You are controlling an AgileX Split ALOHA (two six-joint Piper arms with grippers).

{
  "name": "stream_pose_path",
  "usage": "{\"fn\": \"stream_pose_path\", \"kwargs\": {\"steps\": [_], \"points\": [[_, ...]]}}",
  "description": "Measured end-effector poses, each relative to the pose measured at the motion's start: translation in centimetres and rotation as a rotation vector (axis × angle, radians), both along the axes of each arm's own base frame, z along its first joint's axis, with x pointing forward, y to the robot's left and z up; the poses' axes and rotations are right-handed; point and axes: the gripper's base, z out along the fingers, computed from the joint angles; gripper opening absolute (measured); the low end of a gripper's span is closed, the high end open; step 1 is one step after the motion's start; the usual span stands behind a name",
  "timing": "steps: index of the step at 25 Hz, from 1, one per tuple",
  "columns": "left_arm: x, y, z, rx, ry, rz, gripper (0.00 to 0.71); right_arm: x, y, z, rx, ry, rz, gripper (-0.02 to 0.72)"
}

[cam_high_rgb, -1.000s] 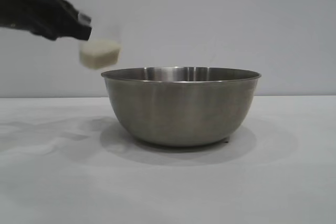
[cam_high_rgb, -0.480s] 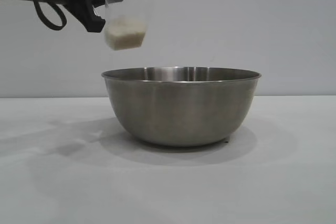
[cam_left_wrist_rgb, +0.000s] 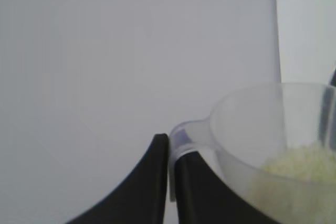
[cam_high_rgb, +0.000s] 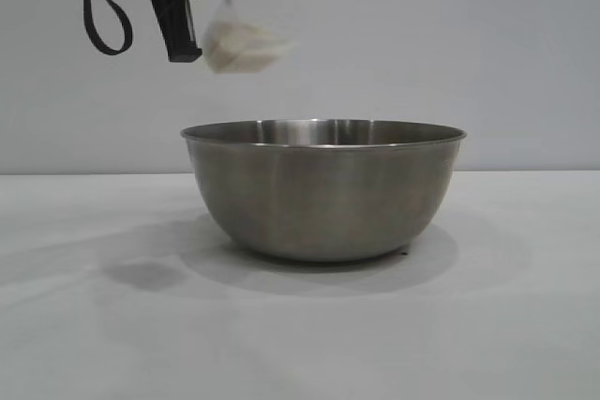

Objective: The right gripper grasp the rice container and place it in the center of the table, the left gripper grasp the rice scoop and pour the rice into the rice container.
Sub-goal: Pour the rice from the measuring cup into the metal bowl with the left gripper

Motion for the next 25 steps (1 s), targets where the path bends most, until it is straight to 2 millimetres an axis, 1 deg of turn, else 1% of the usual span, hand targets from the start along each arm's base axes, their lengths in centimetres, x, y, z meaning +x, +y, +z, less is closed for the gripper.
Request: {"fn": "stream_pose_path", "kwargs": {"steps": [10, 19, 25], "points": [[-0.24, -0.22, -0.12, 0.203, -0.260, -0.007, 0.000, -0.01, 0.11, 0.01, 0.011, 0.000, 0.007, 0.558], [-0.72, -0.55, -0.39, 0.424, -0.561, -0.050, 0.000, -0.02, 0.15, 0.02, 0.015, 0.000, 0.010, 0.558], [-0.91, -0.66, -0.46, 0.510, -0.697, -0.065, 0.000, -0.02, 0.20, 0.03, 0.020, 0.000, 0.014, 0.558]]}}
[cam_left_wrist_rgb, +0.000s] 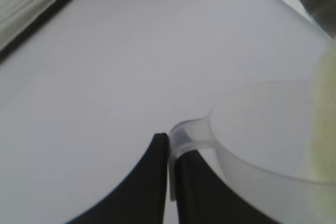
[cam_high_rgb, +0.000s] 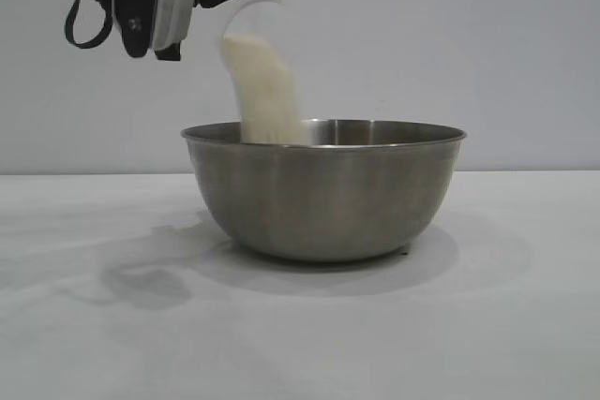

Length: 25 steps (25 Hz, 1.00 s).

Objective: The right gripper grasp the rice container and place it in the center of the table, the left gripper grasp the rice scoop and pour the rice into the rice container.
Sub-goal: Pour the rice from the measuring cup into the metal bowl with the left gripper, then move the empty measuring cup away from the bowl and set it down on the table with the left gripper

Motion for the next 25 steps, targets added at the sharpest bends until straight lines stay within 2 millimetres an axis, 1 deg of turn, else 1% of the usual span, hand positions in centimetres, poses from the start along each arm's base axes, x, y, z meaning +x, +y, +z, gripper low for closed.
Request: {"fn": "stream_pose_path", "kwargs": {"steps": [5, 9, 12, 19, 25], "points": [[-0.3, -0.4, -0.1, 0.061, -0.090, -0.024, 0.000, 0.0, 0.0, 0.0, 0.000, 0.000, 0.000, 0.558], [-0.7, -1.3, 0.0, 0.076, -0.132, -0.053, 0.000, 0.0, 0.0, 0.0, 0.000, 0.000, 0.000, 0.558], [-1.3, -2.2, 0.0, 0.112, -0.203, -0.082, 0.000, 0.0, 0.0, 0.0, 0.000, 0.000, 0.000, 0.558], [-1.6, -2.5, -0.1, 0.170, -0.293, -0.116, 0.000, 0.0, 0.0, 0.0, 0.002, 0.000, 0.001, 0.558], [-1.6, -2.5, -0.1, 0.176, -0.305, -0.115, 0.000, 0.0, 0.0, 0.0, 0.002, 0.000, 0.001, 0.558]]}}
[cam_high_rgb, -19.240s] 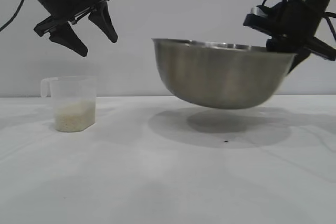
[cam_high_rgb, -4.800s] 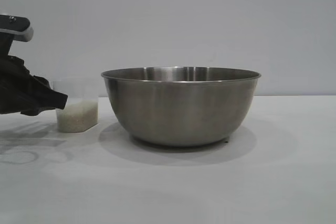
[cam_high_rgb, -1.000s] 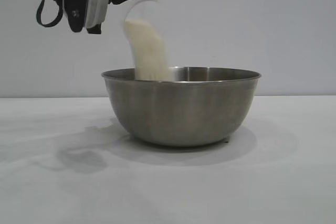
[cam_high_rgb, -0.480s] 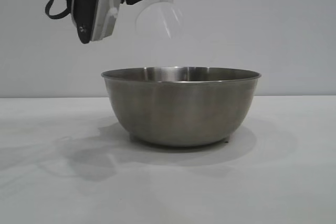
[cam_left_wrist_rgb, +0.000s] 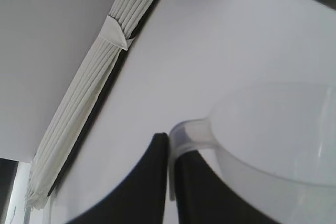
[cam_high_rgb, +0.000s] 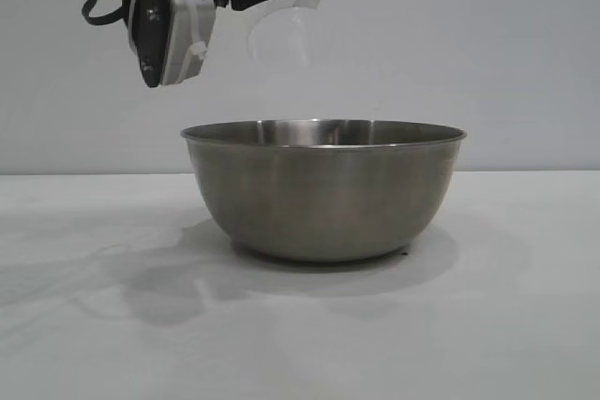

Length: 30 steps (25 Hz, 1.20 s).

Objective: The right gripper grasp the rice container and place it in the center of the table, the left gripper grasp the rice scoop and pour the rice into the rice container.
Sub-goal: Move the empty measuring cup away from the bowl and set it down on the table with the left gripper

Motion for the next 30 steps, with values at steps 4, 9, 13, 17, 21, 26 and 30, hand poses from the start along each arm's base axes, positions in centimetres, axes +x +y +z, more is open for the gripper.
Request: {"fn": "stream_pose_path", "kwargs": {"steps": [4, 9, 13, 17, 21, 26, 30], "points": [[0.0, 0.0, 0.0, 0.000, 0.000, 0.000, 0.000, 0.0, 0.0, 0.0, 0.000, 0.000, 0.000, 0.558], [0.0, 0.0, 0.0, -0.001, 0.005, -0.002, 0.000, 0.0, 0.0, 0.0, 0.000, 0.000, 0.000, 0.558], [0.1, 0.0, 0.1, -0.052, 0.102, 0.013, 0.000, 0.0, 0.0, 0.0, 0.000, 0.000, 0.000, 0.558], [0.4, 0.2, 0.2, -0.162, 0.309, 0.037, 0.000, 0.0, 0.0, 0.0, 0.000, 0.000, 0.000, 0.558], [0.9, 0.4, 0.6, -0.349, 0.578, 0.089, 0.000, 0.0, 0.0, 0.0, 0.000, 0.000, 0.000, 0.558], [2.2, 1.4, 1.2, -0.650, 0.842, 0.188, 0.000, 0.0, 0.0, 0.0, 0.000, 0.000, 0.000, 0.558], [3.4, 2.8, 1.8, -0.995, 1.059, 0.261, 0.000, 0.0, 0.0, 0.0, 0.000, 0.000, 0.000, 0.558]]}}
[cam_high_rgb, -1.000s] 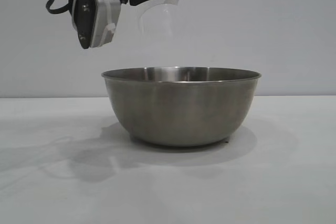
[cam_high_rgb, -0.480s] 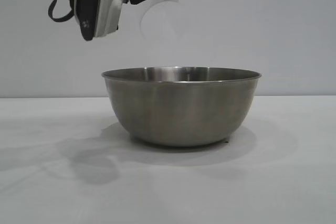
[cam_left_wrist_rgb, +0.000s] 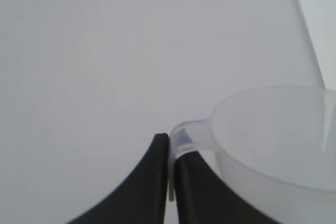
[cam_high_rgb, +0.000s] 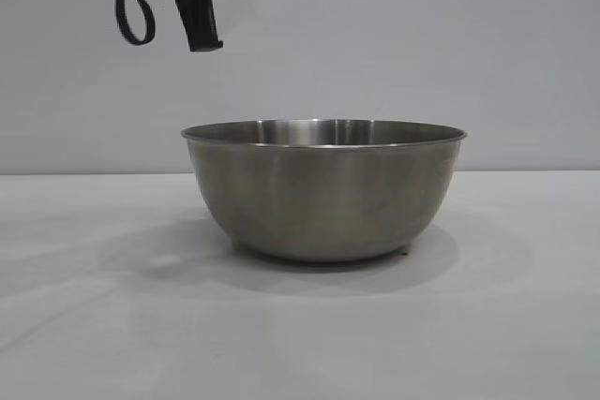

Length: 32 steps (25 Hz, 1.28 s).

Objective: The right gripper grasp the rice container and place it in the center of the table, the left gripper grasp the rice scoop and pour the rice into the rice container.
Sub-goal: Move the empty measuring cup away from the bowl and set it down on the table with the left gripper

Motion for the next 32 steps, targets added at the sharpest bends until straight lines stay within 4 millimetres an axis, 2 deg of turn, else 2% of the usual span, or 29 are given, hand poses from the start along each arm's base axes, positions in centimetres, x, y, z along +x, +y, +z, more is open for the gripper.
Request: {"fn": "stream_pose_path", "kwargs": {"steps": [3, 7, 13, 19, 27, 32], "points": [[0.9, 1.4, 0.2, -0.283, 0.155, 0.112, 0.000, 0.0, 0.0, 0.0, 0.000, 0.000, 0.000, 0.558], [1.2, 3.0, -0.1, -0.566, 0.286, 0.219, 0.000, 0.0, 0.0, 0.0, 0.000, 0.000, 0.000, 0.558], [0.6, 5.0, -1.8, -0.839, 0.416, 0.353, 0.000, 0.0, 0.0, 0.0, 0.000, 0.000, 0.000, 0.558], [0.0, 6.1, -4.0, -0.960, 0.500, 0.443, 0.000, 0.0, 0.0, 0.0, 0.000, 0.000, 0.000, 0.558], [-0.6, 6.4, -9.3, -0.963, 0.644, 0.530, 0.000, 0.0, 0.0, 0.0, 0.000, 0.000, 0.000, 0.558], [-1.2, 6.7, -10.9, -0.957, 0.693, 0.559, 0.000, 0.0, 0.0, 0.0, 0.001, 0.000, 0.001, 0.558]]}}
